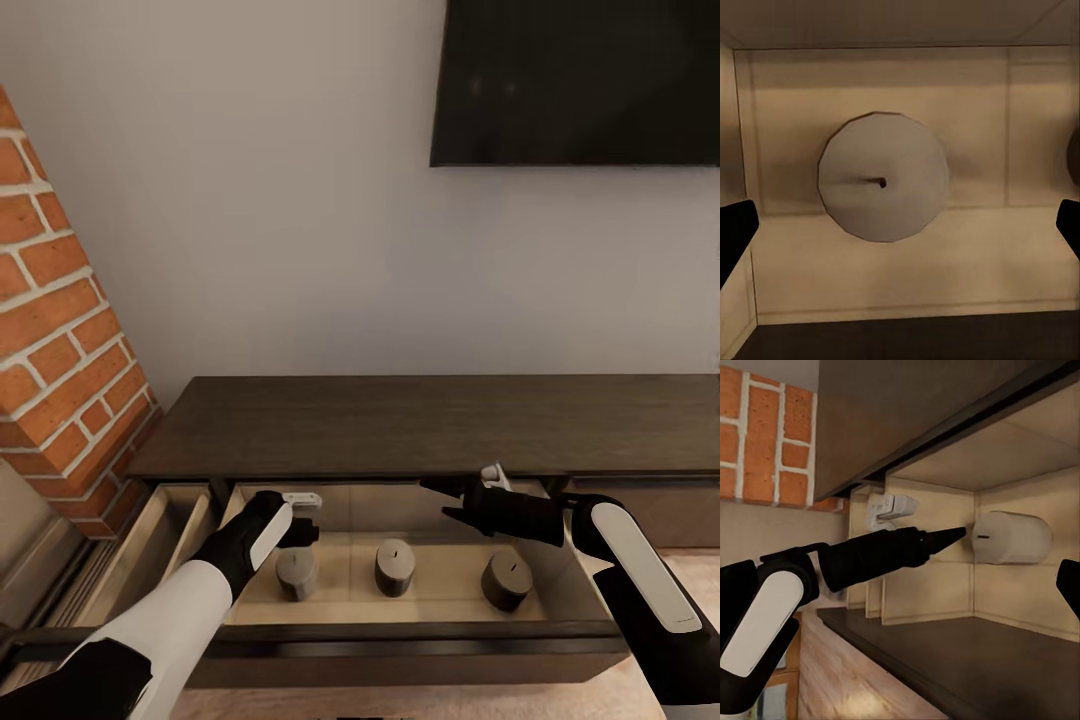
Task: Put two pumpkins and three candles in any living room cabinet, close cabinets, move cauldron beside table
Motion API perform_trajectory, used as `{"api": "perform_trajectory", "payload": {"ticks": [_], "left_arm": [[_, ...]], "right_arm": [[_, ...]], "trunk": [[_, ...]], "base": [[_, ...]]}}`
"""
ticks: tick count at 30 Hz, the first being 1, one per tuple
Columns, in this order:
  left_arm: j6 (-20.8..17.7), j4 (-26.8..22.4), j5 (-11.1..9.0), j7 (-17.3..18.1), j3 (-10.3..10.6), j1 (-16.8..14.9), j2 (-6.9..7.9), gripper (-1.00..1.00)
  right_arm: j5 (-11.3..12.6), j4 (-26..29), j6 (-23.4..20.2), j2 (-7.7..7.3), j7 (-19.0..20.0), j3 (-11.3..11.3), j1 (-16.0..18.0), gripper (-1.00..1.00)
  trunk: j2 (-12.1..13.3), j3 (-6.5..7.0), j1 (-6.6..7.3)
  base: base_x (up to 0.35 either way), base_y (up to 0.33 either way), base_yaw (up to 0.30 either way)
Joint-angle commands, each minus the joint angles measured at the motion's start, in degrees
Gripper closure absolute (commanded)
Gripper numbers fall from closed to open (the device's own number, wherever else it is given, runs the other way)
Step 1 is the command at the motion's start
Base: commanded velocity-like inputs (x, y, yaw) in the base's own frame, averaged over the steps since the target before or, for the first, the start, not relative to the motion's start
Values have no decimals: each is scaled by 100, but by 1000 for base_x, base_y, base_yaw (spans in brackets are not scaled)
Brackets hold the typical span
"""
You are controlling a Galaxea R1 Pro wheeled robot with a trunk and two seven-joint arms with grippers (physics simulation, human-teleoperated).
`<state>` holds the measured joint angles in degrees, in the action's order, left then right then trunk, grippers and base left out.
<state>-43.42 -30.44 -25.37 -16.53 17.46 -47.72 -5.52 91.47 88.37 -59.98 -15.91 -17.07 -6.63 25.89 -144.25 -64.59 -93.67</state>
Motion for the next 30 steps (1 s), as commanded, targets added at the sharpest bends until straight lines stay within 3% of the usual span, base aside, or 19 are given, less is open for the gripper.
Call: {"api": "perform_trajectory", "payload": {"ticks": [1,12,30], "left_arm": [[-20,-3,-62,-51,30,-5,2,-100],[-324,2,-95,-52,22,-9,3,-100],[-342,-6,-98,-52,21,-9,7,-100]], "right_arm": [[55,4,-2,-4,-60,-5,4,-100],[55,5,-2,-8,-60,-5,4,-100],[55,5,-2,-8,-60,-5,4,-100]], "trunk": [[0,18,3],[14,261,32],[38,660,78]], "base": [[0,0,0],[-4,0,0],[-51,0,0]]}}
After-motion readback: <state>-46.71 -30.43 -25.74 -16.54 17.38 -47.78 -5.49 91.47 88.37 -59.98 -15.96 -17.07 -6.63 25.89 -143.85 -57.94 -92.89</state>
